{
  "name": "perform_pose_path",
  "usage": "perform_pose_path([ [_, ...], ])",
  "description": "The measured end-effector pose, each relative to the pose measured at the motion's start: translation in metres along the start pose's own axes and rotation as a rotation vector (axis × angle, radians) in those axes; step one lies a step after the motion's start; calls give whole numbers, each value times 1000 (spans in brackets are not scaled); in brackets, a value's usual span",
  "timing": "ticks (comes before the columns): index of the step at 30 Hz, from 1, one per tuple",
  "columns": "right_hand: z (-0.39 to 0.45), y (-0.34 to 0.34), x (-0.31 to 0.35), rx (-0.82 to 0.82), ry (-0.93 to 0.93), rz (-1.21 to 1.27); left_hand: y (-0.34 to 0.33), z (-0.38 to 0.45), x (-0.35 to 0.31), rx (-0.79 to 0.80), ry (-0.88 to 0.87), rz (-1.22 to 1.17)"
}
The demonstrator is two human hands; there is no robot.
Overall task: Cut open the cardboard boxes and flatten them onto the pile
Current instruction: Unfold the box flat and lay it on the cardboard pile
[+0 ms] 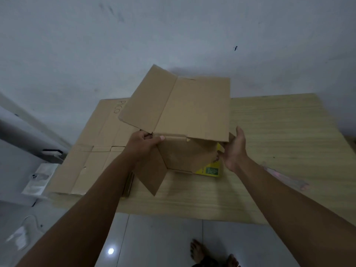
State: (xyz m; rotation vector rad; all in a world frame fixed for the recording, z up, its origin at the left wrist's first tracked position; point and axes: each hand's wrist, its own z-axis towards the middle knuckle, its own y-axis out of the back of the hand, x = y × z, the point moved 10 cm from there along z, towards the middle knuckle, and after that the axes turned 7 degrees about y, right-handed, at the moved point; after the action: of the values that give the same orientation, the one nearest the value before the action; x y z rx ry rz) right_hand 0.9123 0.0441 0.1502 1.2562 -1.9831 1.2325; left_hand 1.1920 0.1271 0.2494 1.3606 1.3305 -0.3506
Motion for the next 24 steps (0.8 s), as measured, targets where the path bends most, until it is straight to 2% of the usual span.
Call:
perform_pose_path([
  [4, -12, 32, 0, -150, 202, -95, -17, 0, -11, -44, -9, -27],
  [7, -23, 52, 15, -219, 430, -391, -34, -2, -18, -72, -44, -50],
  [9, -44, 41, 41, -122, 708, -486, -44, -5, -18, -70, -51, -26],
  [10, -53, 36, 49, -57, 788, -523, -48, -7, -16, -64, -46, -2],
  [12, -61, 24, 56, 48, 830, -622, -52, -9, -10, -54, -25, 24],
  [13, -62, 23, 59, 36, 848, -715, -55, -8, -5, -47, -16, 26],
  [15, -68, 28, 70, -79, 898, -903, -58, -11, 4, -20, 22, 12],
  [18, -92, 34, 94, -298, 1018, -1015, -63, -19, 20, 61, 112, -69],
  [20, -104, 23, 106, -345, 1111, -1087, -67, -25, 34, 114, 214, -200],
  [22, -95, -10, 103, -175, 1093, -1267, -77, -35, 52, 202, 388, -337],
  [24, -74, -45, 75, 159, 918, -1470, -82, -41, 59, 221, 459, -424],
])
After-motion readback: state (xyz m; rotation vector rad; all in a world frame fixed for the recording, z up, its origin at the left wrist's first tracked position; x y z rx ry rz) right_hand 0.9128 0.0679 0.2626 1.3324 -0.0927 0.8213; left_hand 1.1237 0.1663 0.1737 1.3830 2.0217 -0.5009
